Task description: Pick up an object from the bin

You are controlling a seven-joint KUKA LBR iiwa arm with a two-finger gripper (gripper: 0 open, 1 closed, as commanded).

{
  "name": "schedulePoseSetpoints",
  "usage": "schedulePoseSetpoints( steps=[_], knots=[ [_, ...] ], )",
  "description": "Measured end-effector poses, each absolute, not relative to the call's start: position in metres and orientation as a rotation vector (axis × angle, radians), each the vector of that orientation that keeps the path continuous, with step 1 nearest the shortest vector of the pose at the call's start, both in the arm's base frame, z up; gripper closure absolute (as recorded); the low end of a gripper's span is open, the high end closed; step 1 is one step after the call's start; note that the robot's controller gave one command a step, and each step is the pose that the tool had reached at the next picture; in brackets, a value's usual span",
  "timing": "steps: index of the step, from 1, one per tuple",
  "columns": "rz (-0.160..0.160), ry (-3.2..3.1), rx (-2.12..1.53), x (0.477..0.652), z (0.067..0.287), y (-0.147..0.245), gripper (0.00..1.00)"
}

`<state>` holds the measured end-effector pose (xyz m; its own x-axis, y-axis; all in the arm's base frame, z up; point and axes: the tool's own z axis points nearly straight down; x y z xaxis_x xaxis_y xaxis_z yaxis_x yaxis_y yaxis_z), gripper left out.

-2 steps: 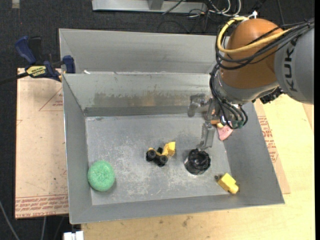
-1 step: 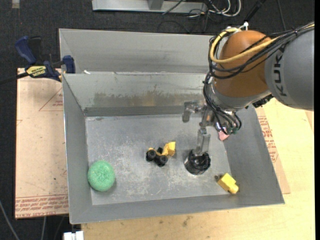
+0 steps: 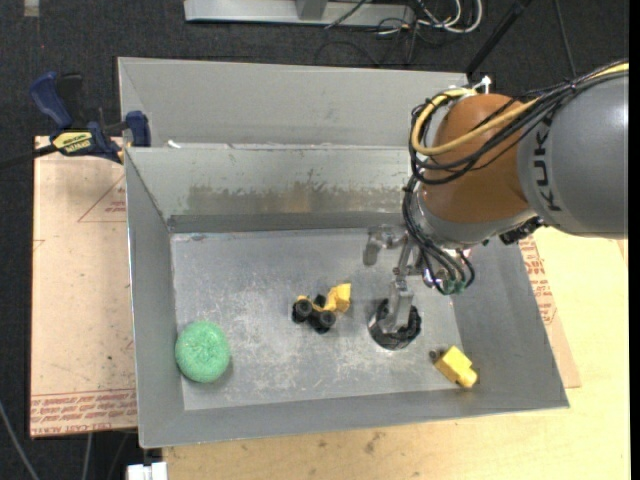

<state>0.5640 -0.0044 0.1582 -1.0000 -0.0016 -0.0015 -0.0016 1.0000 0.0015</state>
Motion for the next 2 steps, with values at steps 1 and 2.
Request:
schedulePoseSetpoints(
  steps=[1,2],
  knots=[
    [0.001,3.120,0.355,0.563,0.135,0.005,0.00],
    [0.002,3.135,0.098,0.578,0.088,0.010,0.00]
  ],
)
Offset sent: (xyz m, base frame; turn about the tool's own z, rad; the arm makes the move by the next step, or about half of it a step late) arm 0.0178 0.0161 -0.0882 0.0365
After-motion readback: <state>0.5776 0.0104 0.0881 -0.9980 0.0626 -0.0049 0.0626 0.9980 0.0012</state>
